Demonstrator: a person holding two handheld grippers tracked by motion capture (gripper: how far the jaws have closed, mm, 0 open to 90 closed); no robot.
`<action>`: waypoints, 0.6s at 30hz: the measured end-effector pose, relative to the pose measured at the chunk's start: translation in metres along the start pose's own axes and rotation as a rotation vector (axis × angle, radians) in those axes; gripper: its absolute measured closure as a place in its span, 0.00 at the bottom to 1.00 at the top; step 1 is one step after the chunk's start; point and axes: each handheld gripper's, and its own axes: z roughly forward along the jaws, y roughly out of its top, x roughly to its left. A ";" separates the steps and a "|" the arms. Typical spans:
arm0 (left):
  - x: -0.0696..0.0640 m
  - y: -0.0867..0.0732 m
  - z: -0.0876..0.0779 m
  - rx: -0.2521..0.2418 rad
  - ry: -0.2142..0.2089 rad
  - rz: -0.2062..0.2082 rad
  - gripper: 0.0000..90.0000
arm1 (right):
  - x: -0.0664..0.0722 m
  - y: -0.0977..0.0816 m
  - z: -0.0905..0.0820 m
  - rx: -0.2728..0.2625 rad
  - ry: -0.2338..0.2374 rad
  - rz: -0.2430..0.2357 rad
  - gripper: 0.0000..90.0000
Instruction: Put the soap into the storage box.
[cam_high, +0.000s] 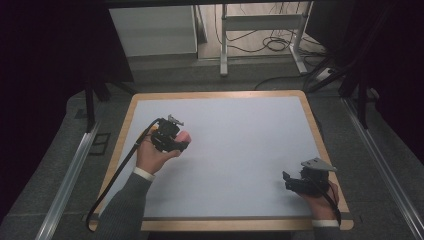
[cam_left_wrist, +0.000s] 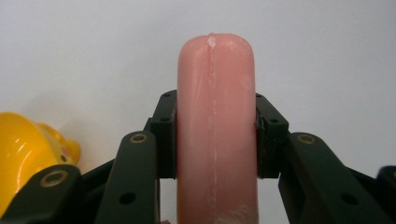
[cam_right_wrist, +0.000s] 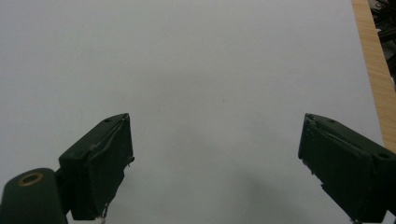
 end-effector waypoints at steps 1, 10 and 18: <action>0.001 0.000 -0.001 -0.001 -0.001 0.000 0.67 | 0.000 0.000 0.000 0.000 -0.001 0.000 0.11; 0.010 -0.003 -0.007 -0.004 0.019 -0.016 0.67 | 0.000 0.000 0.000 0.000 -0.003 0.001 0.11; 0.017 -0.006 -0.009 -0.005 0.029 -0.030 0.67 | -0.001 -0.001 0.000 0.002 -0.004 0.001 0.11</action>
